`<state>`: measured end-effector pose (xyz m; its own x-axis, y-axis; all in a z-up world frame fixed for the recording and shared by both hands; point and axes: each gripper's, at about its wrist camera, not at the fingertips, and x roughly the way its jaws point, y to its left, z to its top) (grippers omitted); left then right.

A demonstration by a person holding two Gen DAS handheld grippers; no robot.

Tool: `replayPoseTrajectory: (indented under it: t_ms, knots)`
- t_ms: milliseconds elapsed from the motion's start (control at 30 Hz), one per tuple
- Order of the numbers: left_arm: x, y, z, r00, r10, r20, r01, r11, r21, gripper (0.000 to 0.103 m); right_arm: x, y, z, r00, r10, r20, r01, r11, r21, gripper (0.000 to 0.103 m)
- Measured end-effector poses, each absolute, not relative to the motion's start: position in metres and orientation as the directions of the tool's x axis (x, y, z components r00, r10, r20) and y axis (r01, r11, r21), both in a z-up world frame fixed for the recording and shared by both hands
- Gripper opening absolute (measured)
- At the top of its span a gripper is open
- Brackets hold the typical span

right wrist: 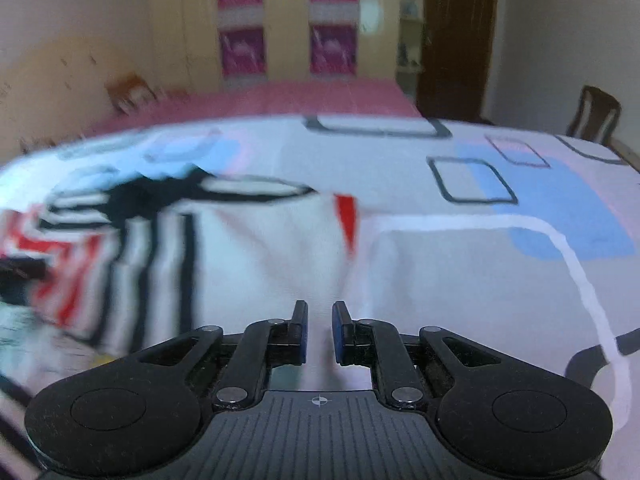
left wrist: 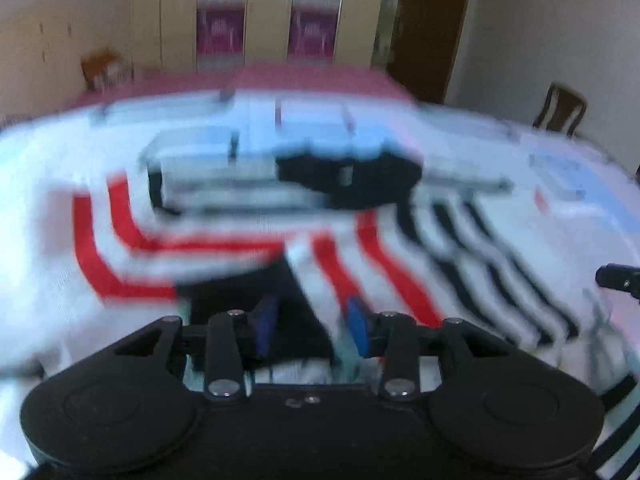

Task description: Fold small clothes

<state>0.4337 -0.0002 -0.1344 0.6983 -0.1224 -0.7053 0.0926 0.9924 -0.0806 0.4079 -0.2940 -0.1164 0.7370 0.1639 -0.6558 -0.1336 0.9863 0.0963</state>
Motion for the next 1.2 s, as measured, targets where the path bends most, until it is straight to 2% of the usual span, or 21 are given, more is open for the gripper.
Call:
replayPoseTrajectory:
  t_ms: [67,133,167,267,333,367,400,433,467,533,600,700,833,900,967,1100,1133,1200]
  knots:
    - [0.431,-0.003,-0.134,0.713,-0.113,-0.692,0.107,0.993,-0.052,0.04,0.415,-0.283,-0.134,0.649,0.157,-0.745,-0.136,0.987,0.09,0.012]
    - [0.429,0.001,-0.129,0.715,-0.101,-0.692,0.092,0.994,-0.051,0.044,0.412,-0.273,-0.13,0.663,0.128,-0.738,-0.141,0.989,0.045,0.013]
    - [0.427,0.006,-0.129,0.72,-0.087,-0.689,0.074,0.996,-0.049,0.051,0.41,-0.27,-0.124,0.671,0.139,-0.729,-0.145,0.988,0.056,0.013]
    - [0.42,0.031,-0.133,0.717,-0.048,-0.696,0.018,0.999,-0.051,0.063,0.406,-0.264,-0.117,0.683,0.157,-0.713,-0.14,0.987,0.083,0.013]
    - [0.412,0.055,-0.128,0.72,0.002,-0.694,-0.045,0.998,-0.044,0.065,0.406,-0.26,-0.117,0.675,0.157,-0.721,-0.127,0.987,0.096,0.014]
    - [0.408,0.068,-0.125,0.725,0.008,-0.689,-0.06,0.997,-0.052,0.065,0.404,-0.259,-0.116,0.673,0.16,-0.722,-0.123,0.987,0.104,0.017]
    - [0.402,0.083,-0.122,0.734,0.005,-0.68,-0.072,0.995,-0.071,0.063,0.402,-0.257,-0.114,0.678,0.16,-0.718,-0.114,0.987,0.112,0.037]
    - [0.393,0.1,-0.117,0.748,-0.007,-0.664,-0.08,0.992,-0.1,0.059,0.398,-0.256,-0.111,0.688,0.161,-0.708,-0.108,0.987,0.119,0.061]
    - [0.385,0.114,-0.113,0.764,-0.012,-0.645,-0.087,0.989,-0.121,0.063,0.395,-0.256,-0.11,0.703,0.167,-0.691,-0.109,0.986,0.127,0.063]
    - [0.37,0.139,-0.107,0.771,0.091,-0.631,-0.171,0.983,-0.066,0.07,0.39,-0.25,-0.104,0.72,0.193,-0.666,-0.132,0.981,0.141,0.063]
    - [0.358,0.174,-0.107,0.758,0.135,-0.638,-0.242,0.967,-0.083,0.069,0.391,-0.24,-0.1,0.729,0.196,-0.656,-0.144,0.981,0.132,0.063]
    - [0.34,0.237,-0.112,0.723,0.205,-0.66,-0.405,0.9,-0.164,0.065,0.398,-0.228,-0.099,0.725,0.201,-0.659,-0.145,0.98,0.139,0.063]
    - [0.315,0.326,-0.122,0.711,0.245,-0.658,-0.589,0.719,-0.369,0.059,0.407,-0.209,-0.1,0.713,0.209,-0.67,-0.149,0.978,0.146,0.063]
    - [0.305,0.359,-0.125,0.735,0.253,-0.629,-0.621,0.623,-0.475,0.057,0.411,-0.201,-0.1,0.709,0.208,-0.674,-0.152,0.978,0.142,0.063]
    - [0.303,0.381,-0.131,0.751,0.254,-0.61,-0.629,0.557,-0.543,0.05,0.415,-0.195,-0.1,0.705,0.208,-0.678,-0.149,0.978,0.145,0.063]
    - [0.311,0.407,-0.137,0.779,0.244,-0.578,-0.616,0.472,-0.631,0.048,0.423,-0.191,-0.1,0.699,0.204,-0.685,-0.117,0.978,0.172,0.063]
    - [0.314,0.412,-0.138,0.784,0.239,-0.573,-0.61,0.469,-0.639,0.044,0.424,-0.191,-0.099,0.699,0.203,-0.686,-0.107,0.978,0.18,0.063]
    - [0.32,0.416,-0.138,0.776,0.233,-0.586,-0.615,0.483,-0.623,0.02,0.428,-0.191,-0.098,0.698,0.193,-0.69,-0.091,0.979,0.181,0.062]
